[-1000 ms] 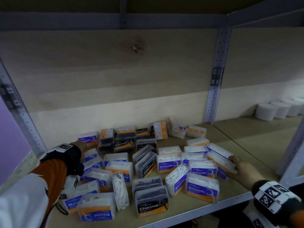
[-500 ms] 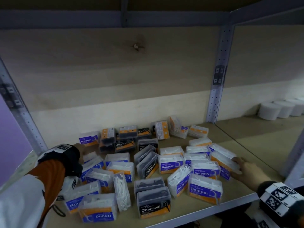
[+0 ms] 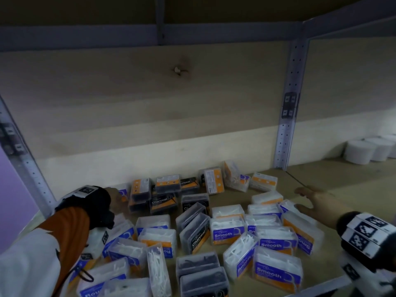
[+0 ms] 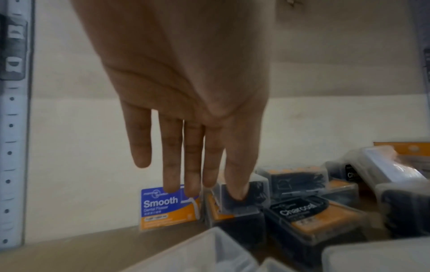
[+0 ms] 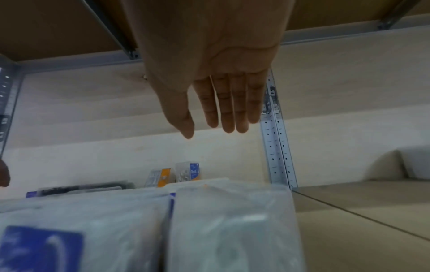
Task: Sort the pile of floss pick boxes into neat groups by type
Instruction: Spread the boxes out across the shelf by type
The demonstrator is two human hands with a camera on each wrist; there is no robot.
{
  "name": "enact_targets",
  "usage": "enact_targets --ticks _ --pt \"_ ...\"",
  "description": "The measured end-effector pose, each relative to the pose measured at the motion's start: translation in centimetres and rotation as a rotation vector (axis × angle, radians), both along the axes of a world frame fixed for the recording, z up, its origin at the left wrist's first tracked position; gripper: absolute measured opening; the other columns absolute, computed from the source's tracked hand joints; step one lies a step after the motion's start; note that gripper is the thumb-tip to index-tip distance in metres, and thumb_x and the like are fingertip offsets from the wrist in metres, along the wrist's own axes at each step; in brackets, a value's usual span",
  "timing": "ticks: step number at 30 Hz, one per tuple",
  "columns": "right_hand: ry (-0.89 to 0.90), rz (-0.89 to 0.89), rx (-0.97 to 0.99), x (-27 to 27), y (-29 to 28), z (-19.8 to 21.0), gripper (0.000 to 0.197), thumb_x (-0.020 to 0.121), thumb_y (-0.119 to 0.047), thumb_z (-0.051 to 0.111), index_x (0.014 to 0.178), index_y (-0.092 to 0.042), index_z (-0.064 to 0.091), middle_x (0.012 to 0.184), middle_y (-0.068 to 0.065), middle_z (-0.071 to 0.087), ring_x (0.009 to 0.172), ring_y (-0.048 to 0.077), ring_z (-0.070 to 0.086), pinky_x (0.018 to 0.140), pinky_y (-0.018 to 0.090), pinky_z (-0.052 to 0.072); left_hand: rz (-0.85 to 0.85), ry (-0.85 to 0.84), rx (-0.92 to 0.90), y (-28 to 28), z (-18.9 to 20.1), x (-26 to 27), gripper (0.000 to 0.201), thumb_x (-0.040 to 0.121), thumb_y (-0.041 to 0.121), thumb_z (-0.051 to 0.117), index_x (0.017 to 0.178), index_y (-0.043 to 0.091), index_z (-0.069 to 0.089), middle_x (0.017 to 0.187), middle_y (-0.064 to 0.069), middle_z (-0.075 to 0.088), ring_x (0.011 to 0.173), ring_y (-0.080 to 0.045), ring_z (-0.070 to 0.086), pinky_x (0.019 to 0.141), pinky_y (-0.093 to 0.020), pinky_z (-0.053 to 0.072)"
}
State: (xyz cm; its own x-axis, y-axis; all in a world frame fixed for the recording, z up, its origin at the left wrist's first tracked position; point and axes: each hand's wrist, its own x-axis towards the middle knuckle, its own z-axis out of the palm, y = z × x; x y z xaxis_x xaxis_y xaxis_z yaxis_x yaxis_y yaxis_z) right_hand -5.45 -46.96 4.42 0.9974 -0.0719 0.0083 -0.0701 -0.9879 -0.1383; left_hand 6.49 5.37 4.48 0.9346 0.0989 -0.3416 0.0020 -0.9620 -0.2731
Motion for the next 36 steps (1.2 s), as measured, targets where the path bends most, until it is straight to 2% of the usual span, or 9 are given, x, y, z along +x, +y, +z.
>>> enact_targets --ticks 5,10,12,14,16,18,26,31,36 --pt "0.04 0.084 -0.062 4.0 -0.4 0.9 0.054 0.096 -0.033 0.049 0.144 -0.018 0.031 0.148 0.001 0.035 0.129 0.014 0.045 0.1 0.018 0.035 0.01 0.004 -0.017 -1.5 0.4 2.3 0.039 0.089 0.031 0.06 0.126 0.018 0.058 0.128 -0.001 0.06 0.117 -0.017 0.057 0.102 -0.027 0.044" --pt "0.087 0.134 -0.161 8.5 -1.1 1.4 0.055 0.097 -0.034 0.045 0.147 -0.021 0.025 0.153 0.0 0.027 0.138 0.013 0.033 0.108 0.02 0.029 0.051 0.013 -0.032 -3.9 0.3 4.7 0.048 0.093 0.042 0.052 0.125 0.007 0.058 0.107 -0.004 0.058 0.092 -0.014 0.051 0.073 -0.019 0.041" --pt "0.139 0.145 -0.189 10.2 -1.1 1.2 0.055 0.098 -0.033 0.044 0.147 -0.021 0.024 0.154 0.001 0.023 0.141 0.014 0.026 0.111 0.021 0.023 0.078 -0.012 -0.018 -4.4 0.0 5.5 0.049 0.09 0.045 0.056 0.125 0.01 0.057 0.124 -0.007 0.06 0.104 -0.02 0.058 0.087 -0.024 0.049" --pt "0.185 0.158 -0.218 11.5 -1.1 0.8 0.054 0.098 -0.03 0.044 0.147 -0.019 0.023 0.154 0.001 0.023 0.141 0.015 0.026 0.11 0.02 0.023 0.071 -0.05 0.016 -4.6 -0.4 6.2 0.055 0.091 0.047 0.053 0.131 0.01 0.05 0.134 -0.01 0.053 0.12 -0.024 0.053 0.104 -0.032 0.043" --pt "0.228 0.178 -0.257 12.7 -1.0 0.4 0.054 0.098 -0.028 0.044 0.147 -0.016 0.022 0.152 0.004 0.024 0.14 0.012 0.027 0.108 0.02 0.024 0.101 -0.066 0.031 -5.3 -0.5 6.4 0.056 0.097 0.041 0.045 0.141 0.007 0.039 0.145 -0.011 0.042 0.132 -0.024 0.044 0.105 -0.027 0.037" --pt "0.268 0.187 -0.299 13.8 -0.8 0.1 0.056 0.098 -0.027 0.044 0.147 -0.015 0.021 0.151 0.007 0.026 0.14 0.012 0.028 0.109 0.021 0.027 0.078 -0.041 0.006 -5.8 -0.8 7.0 0.054 0.1 0.035 0.041 0.144 0.005 0.033 0.149 -0.011 0.038 0.136 -0.024 0.04 0.096 -0.018 0.044" --pt "0.466 0.17 -0.447 17.1 0.6 -1.1 0.07 0.098 -0.032 0.046 0.152 -0.015 0.007 0.16 0.006 0.009 0.147 0.019 0.016 0.119 0.031 0.015 0.146 -0.12 -0.076 -6.7 -1.7 8.4 0.064 0.092 0.058 0.04 0.131 0.008 0.049 0.133 -0.01 0.055 0.121 -0.023 0.054 0.094 -0.026 0.043" --pt "0.527 0.128 -0.463 17.6 1.0 -1.9 0.067 0.098 -0.032 0.046 0.152 -0.014 0.011 0.157 0.009 0.02 0.144 0.021 0.025 0.114 0.027 0.022 0.162 -0.091 -0.056 -6.1 -2.0 9.1 0.061 0.081 0.059 0.058 0.122 0.014 0.056 0.095 -0.002 0.052 0.085 -0.017 0.051 0.073 -0.023 0.039" --pt "0.537 0.138 -0.532 17.7 1.3 -2.0 0.06 0.099 -0.032 0.043 0.151 -0.012 0.019 0.152 0.013 0.03 0.14 0.023 0.033 0.111 0.027 0.027 0.176 -0.053 0.034 -7.5 -1.1 8.2 0.056 0.09 0.043 0.055 0.134 0.01 0.047 0.136 -0.008 0.052 0.124 -0.021 0.052 0.087 -0.025 0.041"
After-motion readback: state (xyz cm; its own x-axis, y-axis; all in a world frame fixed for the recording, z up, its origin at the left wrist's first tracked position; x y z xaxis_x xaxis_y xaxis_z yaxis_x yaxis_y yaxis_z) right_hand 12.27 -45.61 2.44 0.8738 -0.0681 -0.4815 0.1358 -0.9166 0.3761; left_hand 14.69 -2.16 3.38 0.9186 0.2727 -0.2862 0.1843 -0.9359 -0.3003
